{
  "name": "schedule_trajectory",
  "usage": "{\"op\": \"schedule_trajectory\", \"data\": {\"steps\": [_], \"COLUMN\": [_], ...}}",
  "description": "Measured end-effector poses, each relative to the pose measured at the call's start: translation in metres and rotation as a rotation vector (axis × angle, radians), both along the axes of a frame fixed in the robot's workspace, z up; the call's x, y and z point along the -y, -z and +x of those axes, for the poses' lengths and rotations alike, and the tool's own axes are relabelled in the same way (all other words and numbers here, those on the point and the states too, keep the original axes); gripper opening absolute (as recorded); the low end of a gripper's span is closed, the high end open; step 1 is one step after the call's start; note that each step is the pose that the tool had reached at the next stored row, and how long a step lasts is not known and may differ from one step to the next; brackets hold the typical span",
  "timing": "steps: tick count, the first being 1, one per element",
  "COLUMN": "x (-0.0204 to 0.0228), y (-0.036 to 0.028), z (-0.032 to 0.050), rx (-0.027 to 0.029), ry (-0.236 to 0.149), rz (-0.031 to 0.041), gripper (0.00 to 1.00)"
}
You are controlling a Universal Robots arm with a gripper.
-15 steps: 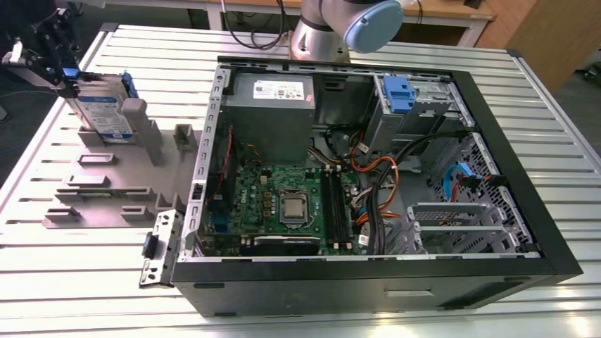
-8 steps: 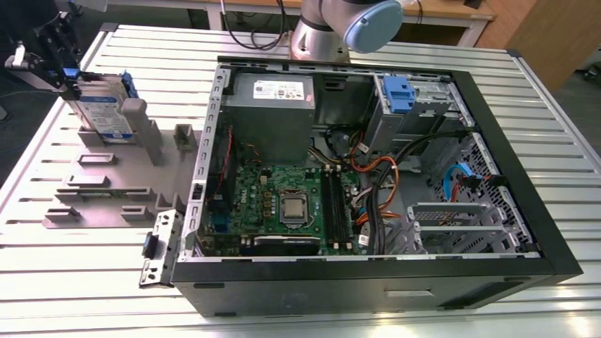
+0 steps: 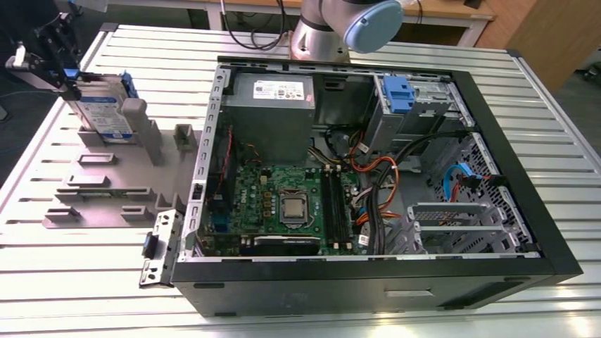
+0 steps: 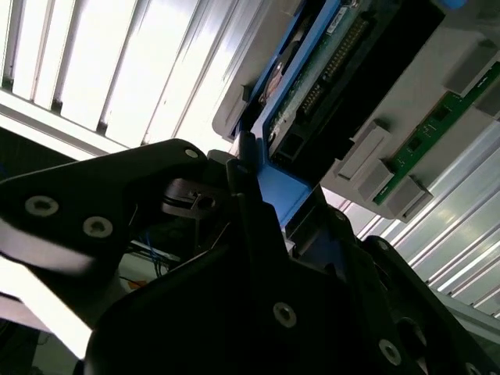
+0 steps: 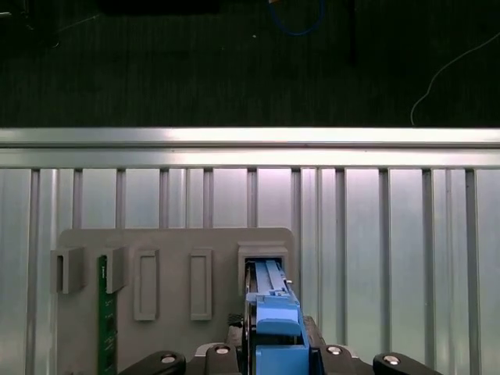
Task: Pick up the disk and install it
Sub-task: 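Pick up the disk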
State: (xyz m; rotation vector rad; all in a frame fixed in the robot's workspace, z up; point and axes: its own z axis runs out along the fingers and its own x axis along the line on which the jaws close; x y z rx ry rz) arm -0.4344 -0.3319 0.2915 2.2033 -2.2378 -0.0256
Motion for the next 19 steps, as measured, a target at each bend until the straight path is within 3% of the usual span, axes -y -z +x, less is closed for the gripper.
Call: {"op": "schedule_trajectory", "data": {"steps": [2, 19], "x": [0.0, -0.0001], "y": [0.0001, 0.0003], "z": [0.0, 0.0], "rx": [0.0001, 0.0004], "ry": [0.0, 0.0], "rz": [-0.0012, -0.0033], "gripper": [0.36, 0.36]}}
